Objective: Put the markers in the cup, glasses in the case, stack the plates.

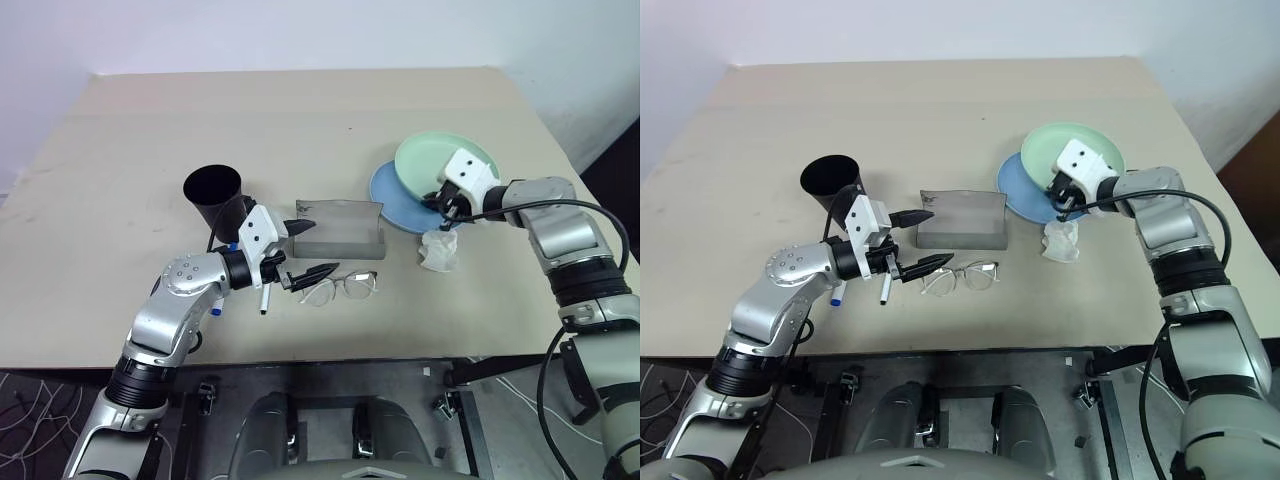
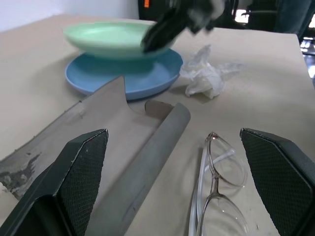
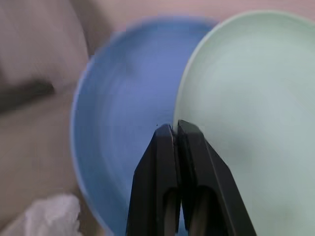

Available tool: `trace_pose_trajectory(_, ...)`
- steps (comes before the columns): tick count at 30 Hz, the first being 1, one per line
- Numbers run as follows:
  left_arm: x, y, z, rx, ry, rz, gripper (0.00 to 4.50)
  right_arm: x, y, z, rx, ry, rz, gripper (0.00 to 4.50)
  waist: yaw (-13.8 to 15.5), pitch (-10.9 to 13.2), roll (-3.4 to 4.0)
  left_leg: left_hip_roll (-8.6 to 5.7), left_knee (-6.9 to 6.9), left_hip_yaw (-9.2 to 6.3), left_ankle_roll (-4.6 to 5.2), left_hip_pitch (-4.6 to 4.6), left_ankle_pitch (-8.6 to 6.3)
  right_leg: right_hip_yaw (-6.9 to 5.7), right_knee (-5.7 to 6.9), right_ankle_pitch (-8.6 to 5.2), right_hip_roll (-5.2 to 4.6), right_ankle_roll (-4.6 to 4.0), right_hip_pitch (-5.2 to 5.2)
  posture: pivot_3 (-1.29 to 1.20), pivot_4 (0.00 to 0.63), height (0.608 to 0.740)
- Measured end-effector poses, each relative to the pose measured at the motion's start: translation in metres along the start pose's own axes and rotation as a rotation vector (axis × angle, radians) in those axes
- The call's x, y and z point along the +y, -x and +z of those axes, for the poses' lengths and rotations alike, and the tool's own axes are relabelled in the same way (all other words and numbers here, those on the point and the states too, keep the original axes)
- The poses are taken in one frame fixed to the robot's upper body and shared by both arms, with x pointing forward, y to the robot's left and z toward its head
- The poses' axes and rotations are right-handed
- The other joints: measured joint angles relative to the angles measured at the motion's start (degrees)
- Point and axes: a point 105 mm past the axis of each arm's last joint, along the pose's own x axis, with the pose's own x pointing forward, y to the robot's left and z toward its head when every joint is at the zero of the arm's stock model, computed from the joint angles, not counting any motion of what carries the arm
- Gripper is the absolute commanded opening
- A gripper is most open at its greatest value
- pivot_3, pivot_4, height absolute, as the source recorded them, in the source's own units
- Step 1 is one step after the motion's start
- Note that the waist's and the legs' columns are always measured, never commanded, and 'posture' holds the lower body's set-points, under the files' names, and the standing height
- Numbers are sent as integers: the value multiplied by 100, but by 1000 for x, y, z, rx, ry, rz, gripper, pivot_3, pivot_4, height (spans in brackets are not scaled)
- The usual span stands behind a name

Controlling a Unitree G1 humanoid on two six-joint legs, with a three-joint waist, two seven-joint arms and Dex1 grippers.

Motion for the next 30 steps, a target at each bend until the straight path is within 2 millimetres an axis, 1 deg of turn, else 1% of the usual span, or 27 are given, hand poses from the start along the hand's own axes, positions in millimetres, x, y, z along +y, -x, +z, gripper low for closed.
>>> trace_pose_trajectory(8, 2, 2, -1, 9, -7, 6, 4500, 19, 1, 12, -25, 26, 120, 28, -22, 0, 0, 2, 1, -2, 0, 2, 0, 0, 4, 0, 0, 0, 1, 0, 150, 701)
trace_pose_trajectory(13, 2, 2, -1, 9, -8, 10, 4500, 28, 0, 9, -16, 7, 162, 28, -19, 0, 0, 1, 1, -2, 0, 2, 0, 0, 4, 0, -1, 0, 1, 0, 150, 701)
trace_pose_trajectory(21, 2, 2, 0, 9, -8, 11, 4500, 34, -3, 8, -22, -2, 169, 28, -21, 0, 0, 1, 1, -2, 0, 3, 0, 0, 5, 1, 0, -1, 2, 0, 150, 701)
trace_pose_trajectory(22, 2, 2, 0, 8, -8, 10, 4500, 35, -2, 7, -22, -1, 174, 504, -18, 0, 0, 1, 1, -2, 0, 3, 0, 0, 5, 1, 0, -1, 2, 0, 150, 701)
trace_pose_trajectory(24, 2, 2, 0, 9, -9, 9, 4500, 39, -2, 6, -19, -2, 188, 1028, -18, 0, 0, 1, 1, -2, 0, 3, 0, 0, 5, 1, 0, -1, 1, 0, 150, 701)
trace_pose_trajectory(28, 2, 1, 1, 7, -12, 5, 4500, 39, -1, 6, -28, -36, 195, 2391, -20, 0, 0, 1, 1, -2, 0, 2, 0, 0, 5, 1, 0, -1, 1, 0, 150, 701)
trace_pose_trajectory(30, 2, 1, 1, 6, -14, 4, 4500, 36, 2, 10, -57, -56, 184, 3076, -19, 0, 0, 1, 1, -2, 0, 2, 0, -1, 5, 1, 0, -1, 1, 0, 150, 701)
